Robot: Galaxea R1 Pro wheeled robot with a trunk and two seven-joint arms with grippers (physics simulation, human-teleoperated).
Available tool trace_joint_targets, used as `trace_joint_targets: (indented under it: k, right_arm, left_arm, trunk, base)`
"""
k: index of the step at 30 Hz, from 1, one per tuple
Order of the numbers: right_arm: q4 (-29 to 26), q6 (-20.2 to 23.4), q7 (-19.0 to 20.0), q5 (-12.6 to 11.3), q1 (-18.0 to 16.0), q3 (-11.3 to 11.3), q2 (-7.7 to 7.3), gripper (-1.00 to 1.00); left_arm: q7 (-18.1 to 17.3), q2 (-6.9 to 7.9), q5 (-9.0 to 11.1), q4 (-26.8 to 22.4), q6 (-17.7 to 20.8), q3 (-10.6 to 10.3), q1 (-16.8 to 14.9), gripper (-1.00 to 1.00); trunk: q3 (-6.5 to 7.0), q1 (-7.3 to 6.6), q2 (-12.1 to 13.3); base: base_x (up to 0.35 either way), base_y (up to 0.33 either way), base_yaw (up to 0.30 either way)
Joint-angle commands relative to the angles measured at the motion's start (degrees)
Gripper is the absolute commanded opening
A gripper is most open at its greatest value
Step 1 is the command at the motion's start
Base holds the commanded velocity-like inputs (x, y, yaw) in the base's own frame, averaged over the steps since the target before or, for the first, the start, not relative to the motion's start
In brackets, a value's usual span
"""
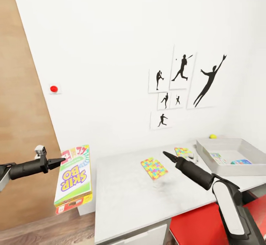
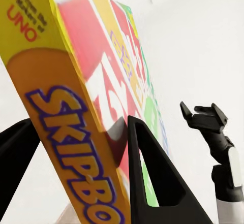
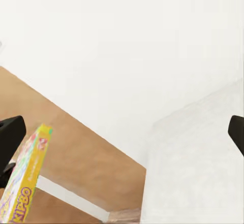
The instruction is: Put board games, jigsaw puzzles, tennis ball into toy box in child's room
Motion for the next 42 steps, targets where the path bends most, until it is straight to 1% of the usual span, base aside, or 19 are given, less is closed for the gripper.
trace_joint_targets:
  k: [1, 3, 4, 5, 6, 7, 9, 11, 14, 26, 30, 37, 38, 39, 42]
  right_arm:
    - [0.02, 0.45, 3.24, 0.14, -0.04, -1.39, -0.18, 1.0]
    - [0.02, 0.89, 13.16, 0.26, -0.03, -5.9, -0.82, 1.0]
    - [0.04, 0.99, 17.05, 0.4, -0.03, -7.7, -1.0, 1.0]
    - [0.06, 1.05, 19.97, 0.51, 0.0, -9.13, -1.11, 1.0]
    - [0.09, 1.09, 21.07, 0.55, 0.01, -9.75, -1.17, 1.0]
    - [0.15, 1.15, 22.65, 0.6, 0.05, -10.82, -1.24, 1.0]
    - [0.37, 1.3, 24.35, 0.66, 0.1, -12.25, -1.31, 1.0]
    - [0.53, 1.39, 25.07, 0.65, 0.12, -12.95, -1.33, 1.0]
    - [0.65, 1.52, 25.45, 0.56, 0.12, -13.34, -1.38, 1.0]
    - [0.81, 1.6, 25.63, 0.27, 0.14, -13.89, -1.38, 1.0]
    - [0.81, 1.55, 25.63, 0.26, 0.14, -14.0, -1.4, 1.0]
    - [0.74, 1.33, 25.57, 0.58, 0.15, -14.32, -1.23, 1.0]
    - [0.74, 1.33, 25.56, 0.63, 0.15, -14.36, -1.26, 1.0]
    - [0.74, 1.31, 25.55, 0.68, 0.15, -14.41, -1.25, 1.0]
    - [0.73, 1.27, 25.55, 0.69, 0.15, -14.38, -1.16, 1.0]
  left_arm:
    - [-0.23, 0.02, 0.02, -0.09, 0.58, 0.11, -0.01, -1.0]
    - [-0.23, 0.01, 0.02, -0.65, 0.58, 0.11, 0.02, -1.0]
    - [-0.23, 0.0, 0.03, -1.01, 0.58, 0.11, 0.03, -1.0]
    - [-0.23, -0.01, 0.04, -1.34, 0.58, 0.13, 0.04, -1.0]
    - [-0.23, -0.02, 0.04, -1.47, 0.58, 0.15, 0.04, -1.0]
    - [-0.23, -0.02, 0.04, -1.69, 0.58, 0.15, 0.05, -1.0]
    - [-0.23, -0.03, 0.05, -1.92, 0.58, 0.17, 0.08, -1.0]
    - [-0.23, -0.03, 0.05, -2.03, 0.58, 0.19, 0.12, -1.0]
    - [-0.23, -0.05, 0.05, -2.12, 0.58, 0.2, 0.13, -1.0]
    - [-0.23, -0.17, 0.05, -2.24, 0.34, 0.16, 0.22, -1.0]
    - [-0.23, -0.2, 0.03, -2.25, 0.31, 0.18, 0.23, -1.0]
    - [-0.23, -0.35, 0.04, -2.25, 0.32, 0.15, 0.23, -1.0]
    - [-0.23, -0.47, 0.03, -2.25, 0.32, 0.15, 0.23, -1.0]
    - [-0.23, -0.97, 0.0, -2.25, 0.32, 0.14, 0.23, -1.0]
    - [-0.23, -1.31, -0.03, -2.25, 0.31, 0.19, 0.23, -1.0]
  trunk:
    - [0.02, 0.02, -0.04]
    - [0.09, 0.02, -0.04]
    - [0.13, 0.02, -0.04]
    - [0.17, 0.02, -0.04]
    - [0.2, 0.02, -0.04]
    - [0.24, 0.02, -0.04]
    - [0.31, 0.02, -0.04]
    - [0.31, 0.02, -0.04]
    - [0.25, 0.02, -0.04]
    - [-0.3, 0.02, -0.04]
    - [-0.53, 0.02, -0.04]
    - [-0.64, 0.02, -0.04]
    - [-0.64, 0.02, -0.04]
    - [-0.64, 0.02, -0.04]
    - [-0.65, 0.02, -0.04]
  base:
    - [0.0, 0.0, -0.26]
    - [0.0, 0.0, -0.26]
    - [0.0, 0.0, -0.26]
    - [0.0, 0.0, -0.26]
    - [0.0, 0.0, -0.26]
    - [0.0, 0.0, -0.26]
    - [0.0, 0.0, -0.263]
    - [0.0, 0.0, -0.267]
    - [0.0, 0.0, -0.263]
    - [0.0, -0.017, -0.255]
    - [0.0, -0.224, -0.211]
    - [0.0, -0.291, -0.037]
    - [0.0, -0.298, -0.006]
    - [0.0, -0.299, -0.001]
    - [0.0, -0.3, -0.001]
